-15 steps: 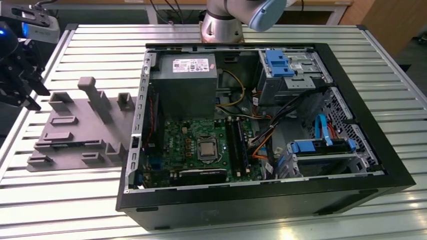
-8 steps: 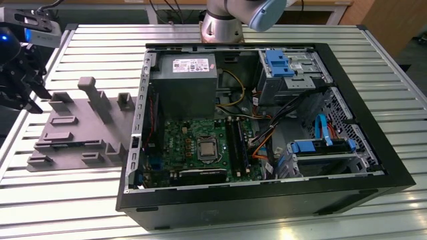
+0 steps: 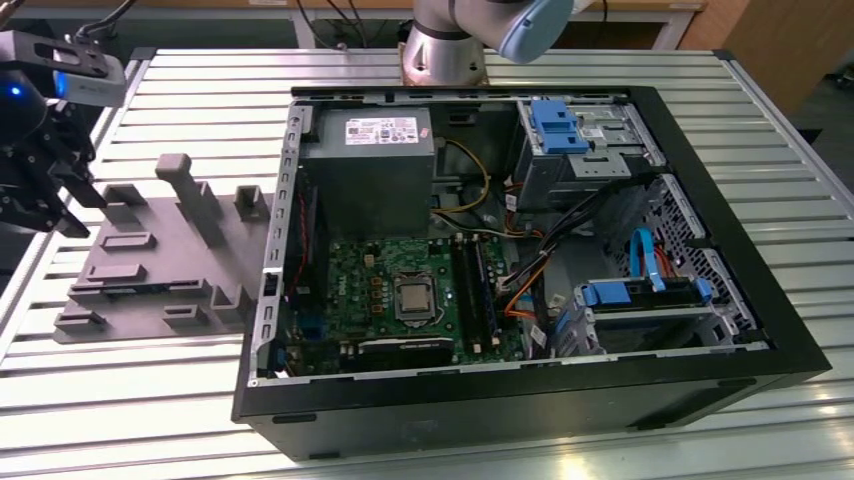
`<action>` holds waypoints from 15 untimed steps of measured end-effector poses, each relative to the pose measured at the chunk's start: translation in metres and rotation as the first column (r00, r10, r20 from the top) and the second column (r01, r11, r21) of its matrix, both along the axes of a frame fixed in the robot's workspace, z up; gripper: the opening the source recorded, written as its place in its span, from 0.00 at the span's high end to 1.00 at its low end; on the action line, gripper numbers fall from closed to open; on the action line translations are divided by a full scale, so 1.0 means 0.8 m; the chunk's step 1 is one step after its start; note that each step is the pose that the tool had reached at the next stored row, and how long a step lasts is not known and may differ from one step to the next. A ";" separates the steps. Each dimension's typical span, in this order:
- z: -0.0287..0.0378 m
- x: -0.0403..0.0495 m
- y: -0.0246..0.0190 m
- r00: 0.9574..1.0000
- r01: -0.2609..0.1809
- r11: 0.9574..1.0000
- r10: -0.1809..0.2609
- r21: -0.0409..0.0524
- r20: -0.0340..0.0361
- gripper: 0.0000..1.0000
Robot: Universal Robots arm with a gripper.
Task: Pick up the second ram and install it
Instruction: 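Pick up the second ram and move it above second insertion slot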
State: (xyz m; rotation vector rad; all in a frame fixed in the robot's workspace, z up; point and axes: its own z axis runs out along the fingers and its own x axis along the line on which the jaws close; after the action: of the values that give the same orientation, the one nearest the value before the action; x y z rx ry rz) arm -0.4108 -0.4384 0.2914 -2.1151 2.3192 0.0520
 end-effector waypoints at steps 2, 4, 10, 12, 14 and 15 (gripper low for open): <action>-0.0045 0.000 -0.0015 1.000 -0.004 1.000 0.004 0.000 0.000 0.56; -0.0092 0.000 -0.0019 1.000 -0.009 1.000 0.009 0.000 0.000 0.56; -0.0227 0.000 -0.0025 1.000 -0.030 1.000 0.030 0.000 0.000 0.56; -0.0271 0.000 -0.0037 0.999 -0.043 0.999 0.043 0.000 0.000 0.56; -0.0304 0.000 -0.0040 0.999 -0.055 0.999 0.055 0.000 0.000 0.56; -0.0326 0.000 -0.0045 0.998 -0.059 0.998 0.059 0.000 0.000 0.56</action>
State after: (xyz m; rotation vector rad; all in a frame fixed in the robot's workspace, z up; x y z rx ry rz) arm -0.4108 -0.4420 0.2652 -2.1834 2.2570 0.0518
